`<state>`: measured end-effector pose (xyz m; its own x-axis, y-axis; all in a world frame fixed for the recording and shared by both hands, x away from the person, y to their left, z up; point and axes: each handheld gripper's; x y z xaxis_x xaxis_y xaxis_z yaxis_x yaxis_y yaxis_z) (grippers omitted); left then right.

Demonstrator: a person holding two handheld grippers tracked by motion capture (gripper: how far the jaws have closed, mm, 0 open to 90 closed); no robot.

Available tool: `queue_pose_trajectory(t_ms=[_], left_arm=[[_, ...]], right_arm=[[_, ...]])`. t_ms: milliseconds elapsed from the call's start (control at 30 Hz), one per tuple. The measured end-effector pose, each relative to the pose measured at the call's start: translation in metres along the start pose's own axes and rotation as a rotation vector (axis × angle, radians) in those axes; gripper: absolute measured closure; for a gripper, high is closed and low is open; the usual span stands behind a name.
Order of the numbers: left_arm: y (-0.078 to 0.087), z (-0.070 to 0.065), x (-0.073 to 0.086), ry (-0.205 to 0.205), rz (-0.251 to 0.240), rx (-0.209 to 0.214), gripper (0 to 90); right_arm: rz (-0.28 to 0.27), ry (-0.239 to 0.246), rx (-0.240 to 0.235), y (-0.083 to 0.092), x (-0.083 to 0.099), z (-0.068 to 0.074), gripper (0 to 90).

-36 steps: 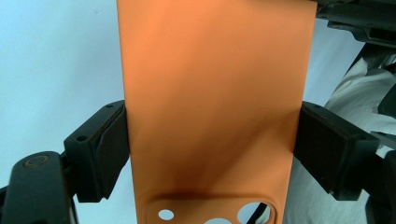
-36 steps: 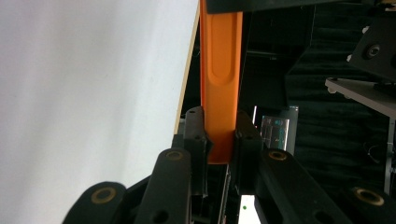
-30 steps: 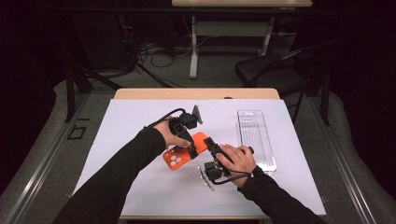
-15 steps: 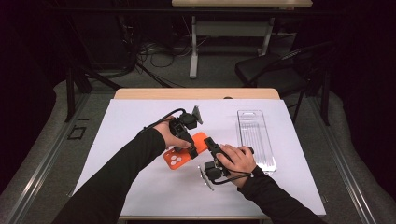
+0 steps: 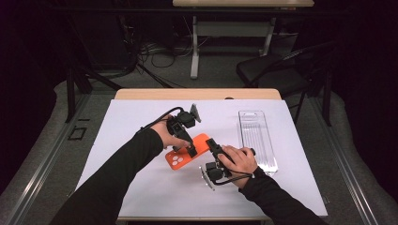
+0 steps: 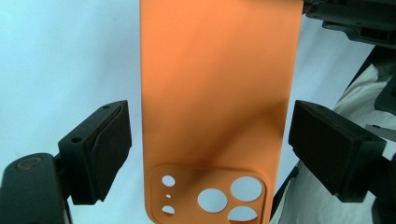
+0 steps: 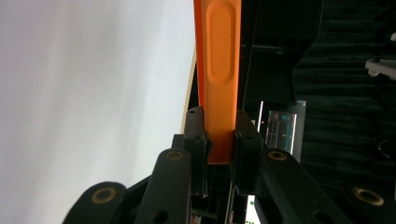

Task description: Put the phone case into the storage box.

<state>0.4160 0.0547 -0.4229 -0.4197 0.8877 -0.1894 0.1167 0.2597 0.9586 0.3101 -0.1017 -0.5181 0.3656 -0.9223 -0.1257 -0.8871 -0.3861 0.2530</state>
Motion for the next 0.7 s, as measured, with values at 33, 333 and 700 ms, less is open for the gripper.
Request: queue_pose_trajectory(t_ms=[33,333,700], left_arm=[[0.0,0.0,0.0,-0.001,-0.004,-0.002,13.7],[0.005,0.001,0.004,0.003,-0.019,-0.006,13.8],[0.016,0.01,0.02,0.027,-0.03,-0.034,14.1]], right_arm=[[0.003,-0.001,-0.003,0.0,0.0,0.0,80.3],[0.015,-0.007,-0.017,0.001,0.003,-0.001,80.3],[0.031,-0.029,-0.015,0.004,0.009,-0.003,80.3]])
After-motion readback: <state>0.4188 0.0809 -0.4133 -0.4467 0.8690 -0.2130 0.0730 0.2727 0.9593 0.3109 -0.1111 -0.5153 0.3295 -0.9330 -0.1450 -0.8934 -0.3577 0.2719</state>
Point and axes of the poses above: each handheld gripper's, and its own axes: y roughly backward along the jaws, x roughly out of its underside, z roughly to its left, and after that the axes turned 10 degrees about -y, right-handed
